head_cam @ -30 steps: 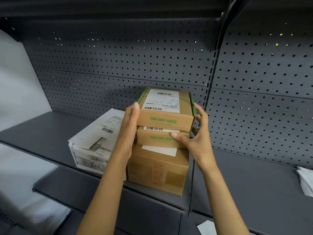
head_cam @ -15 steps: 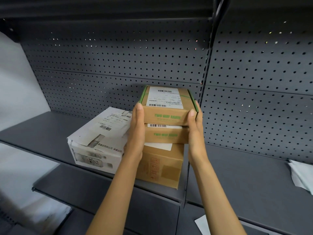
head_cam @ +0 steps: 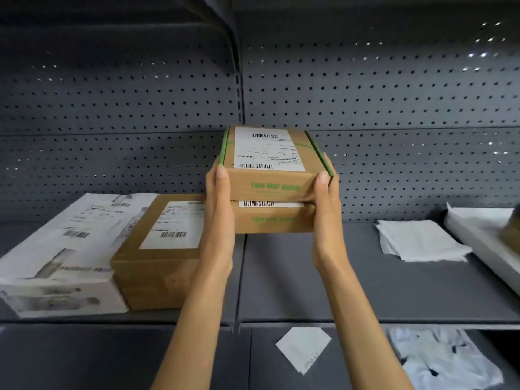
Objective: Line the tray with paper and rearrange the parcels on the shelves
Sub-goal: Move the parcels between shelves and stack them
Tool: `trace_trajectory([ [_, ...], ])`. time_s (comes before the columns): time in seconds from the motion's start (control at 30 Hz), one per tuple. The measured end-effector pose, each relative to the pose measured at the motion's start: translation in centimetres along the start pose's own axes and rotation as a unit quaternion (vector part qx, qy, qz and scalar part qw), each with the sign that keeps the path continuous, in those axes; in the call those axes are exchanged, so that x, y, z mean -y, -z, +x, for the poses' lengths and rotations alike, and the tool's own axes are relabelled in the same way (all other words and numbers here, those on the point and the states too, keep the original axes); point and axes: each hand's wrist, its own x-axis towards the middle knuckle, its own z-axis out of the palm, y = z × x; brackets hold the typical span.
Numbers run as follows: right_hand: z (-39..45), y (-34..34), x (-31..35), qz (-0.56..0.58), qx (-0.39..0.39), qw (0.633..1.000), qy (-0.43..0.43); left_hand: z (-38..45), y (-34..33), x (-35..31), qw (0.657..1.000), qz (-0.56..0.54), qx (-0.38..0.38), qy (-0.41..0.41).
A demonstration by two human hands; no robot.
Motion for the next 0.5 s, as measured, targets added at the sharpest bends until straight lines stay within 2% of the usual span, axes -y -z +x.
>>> trace_trajectory([
  [0.2, -0.5, 9.6, 2.8, -0.013, -0.074, 0.997, 0.016, -3.6, -9.2, -0.3, 0.998, -0.022, 0.054, 0.005],
  [0.5, -3.8, 28.0, 8.3, -0.062, -0.149, 0.987, 0.002, -14.0, -24.8, 0.2, 0.986, -0.057, 0.152, 0.038],
])
